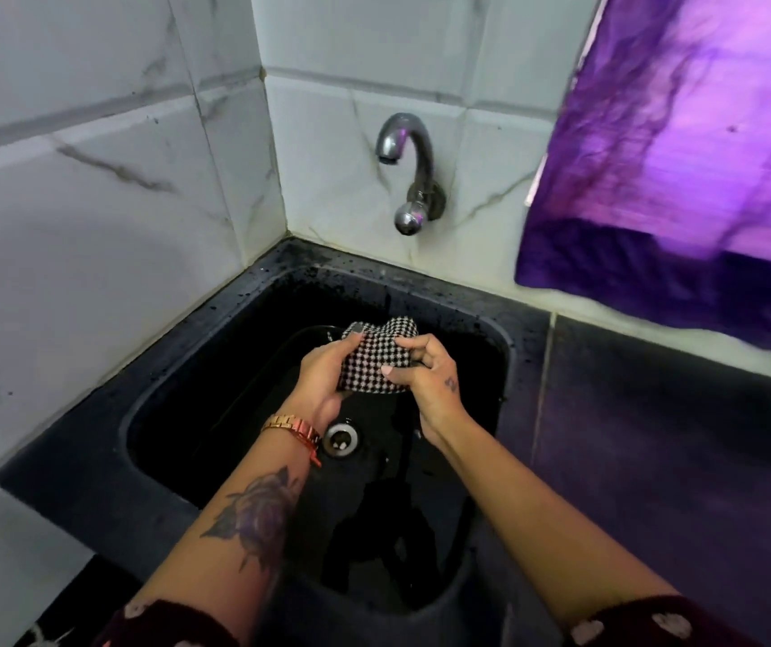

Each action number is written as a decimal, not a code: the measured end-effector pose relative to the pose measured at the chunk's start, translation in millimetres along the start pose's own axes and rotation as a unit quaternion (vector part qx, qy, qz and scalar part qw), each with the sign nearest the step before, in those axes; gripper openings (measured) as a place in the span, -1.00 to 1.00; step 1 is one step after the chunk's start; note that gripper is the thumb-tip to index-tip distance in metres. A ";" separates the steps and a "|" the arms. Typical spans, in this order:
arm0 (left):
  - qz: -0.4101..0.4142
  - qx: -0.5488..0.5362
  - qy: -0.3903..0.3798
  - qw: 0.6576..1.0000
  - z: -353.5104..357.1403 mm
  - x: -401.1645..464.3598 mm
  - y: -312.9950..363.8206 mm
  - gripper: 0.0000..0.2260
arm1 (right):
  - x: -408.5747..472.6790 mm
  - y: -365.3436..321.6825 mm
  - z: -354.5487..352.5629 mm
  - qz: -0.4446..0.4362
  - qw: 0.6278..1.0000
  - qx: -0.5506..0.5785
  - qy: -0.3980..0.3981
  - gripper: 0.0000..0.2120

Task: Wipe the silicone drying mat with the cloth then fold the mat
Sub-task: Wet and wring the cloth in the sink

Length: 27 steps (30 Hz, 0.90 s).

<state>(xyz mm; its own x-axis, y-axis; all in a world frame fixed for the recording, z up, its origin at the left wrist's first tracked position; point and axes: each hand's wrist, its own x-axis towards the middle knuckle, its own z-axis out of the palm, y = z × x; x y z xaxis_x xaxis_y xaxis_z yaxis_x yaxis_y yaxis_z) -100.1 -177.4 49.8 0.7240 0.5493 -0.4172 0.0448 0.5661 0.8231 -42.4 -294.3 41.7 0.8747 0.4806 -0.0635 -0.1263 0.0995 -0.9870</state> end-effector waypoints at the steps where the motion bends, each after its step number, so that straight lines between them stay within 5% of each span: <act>1: -0.011 0.004 -0.010 1.000 7.7 -10.0 -6.6 -0.89 | -12.3 -3.1 -11.7 -0.003 1.000 0.006 0.005 -0.67; 10: -0.064 0.032 -0.113 0.991 83.3 -104.0 -77.9 -0.69 | -113.2 -24.6 -125.5 -0.013 0.996 0.039 0.075 -0.85; 27: -0.122 0.067 -0.264 0.954 228.7 -275.6 -233.1 -0.86 | -302.5 -40.1 -349.6 -0.017 0.956 0.194 0.218 -0.69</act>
<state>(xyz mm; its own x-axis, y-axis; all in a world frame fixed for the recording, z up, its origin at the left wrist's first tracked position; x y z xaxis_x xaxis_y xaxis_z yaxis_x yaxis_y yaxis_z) -152.6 -601.3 61.0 0.9249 0.0041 -0.3801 0.3192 0.5347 0.7825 -138.4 -748.3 48.9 0.9827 0.0705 -0.1715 -0.1844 0.4645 -0.8662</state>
